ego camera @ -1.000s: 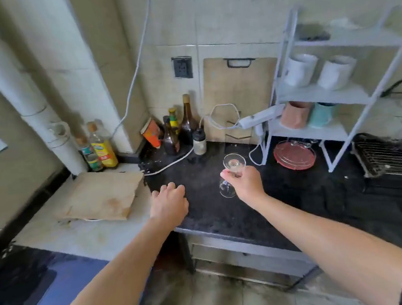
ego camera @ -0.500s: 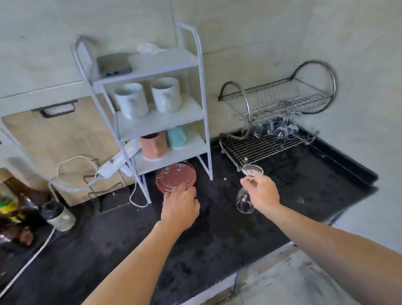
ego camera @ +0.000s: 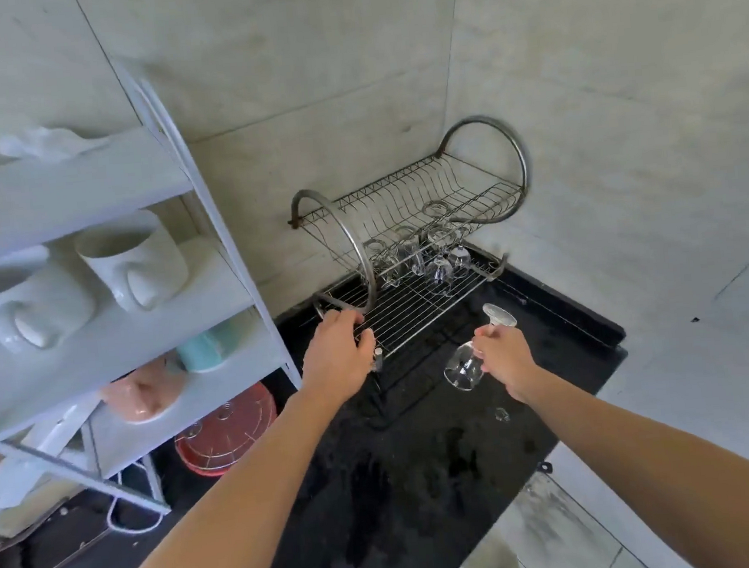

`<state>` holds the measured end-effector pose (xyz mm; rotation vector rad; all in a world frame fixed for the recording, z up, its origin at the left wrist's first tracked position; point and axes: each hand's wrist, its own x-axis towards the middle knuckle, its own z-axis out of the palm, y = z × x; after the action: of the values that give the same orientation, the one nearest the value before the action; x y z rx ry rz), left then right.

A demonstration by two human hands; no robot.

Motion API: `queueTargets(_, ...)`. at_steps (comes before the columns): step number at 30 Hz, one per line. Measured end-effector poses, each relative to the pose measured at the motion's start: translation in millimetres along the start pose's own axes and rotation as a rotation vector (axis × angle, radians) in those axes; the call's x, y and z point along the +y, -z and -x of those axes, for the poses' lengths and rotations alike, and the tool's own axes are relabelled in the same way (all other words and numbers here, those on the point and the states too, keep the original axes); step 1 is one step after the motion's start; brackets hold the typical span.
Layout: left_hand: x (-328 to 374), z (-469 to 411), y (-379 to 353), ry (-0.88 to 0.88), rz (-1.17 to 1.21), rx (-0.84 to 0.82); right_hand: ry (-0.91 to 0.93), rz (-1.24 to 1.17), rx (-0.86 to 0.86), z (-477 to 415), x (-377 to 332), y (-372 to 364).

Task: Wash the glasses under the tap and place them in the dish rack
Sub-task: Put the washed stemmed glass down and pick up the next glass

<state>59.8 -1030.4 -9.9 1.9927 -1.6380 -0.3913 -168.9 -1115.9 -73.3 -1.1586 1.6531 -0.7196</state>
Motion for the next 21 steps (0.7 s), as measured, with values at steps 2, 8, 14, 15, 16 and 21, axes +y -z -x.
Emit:
queueTargets(2, 5.1, -21.9, -3.7, 0.031, 0.060, 0.045, 0.002, -0.023, -0.011, -29.0, -9.9, 0.2)
queueTargets(8, 30.3, -84.1, -7.2, 0.105, 0.171, 0.314, 0.151, 0.158, -0.127, -120.0, -41.7, -20.1)
queueTargets(14, 44.7, -138.7, -28.0, 0.288, 0.147, 0.547, 0.373, 0.392, -0.273, -174.7, -67.1, -43.3)
queueTargets(15, 44.8, -143.0, -32.6, 0.320, 0.129, 0.580, 0.392, 0.421, -0.295, -181.6, -69.6, -47.0)
queueTargets(16, 45.7, -145.0, -36.0, 0.344, 0.103, 0.612, 0.405, 0.460, -0.321, -187.3, -73.0, -50.7)
queueTargets(21, 47.7, -145.4, -41.9, 0.373, 0.003, 0.709, 0.352, 0.345, -0.386, -209.1, -68.8, -71.4)
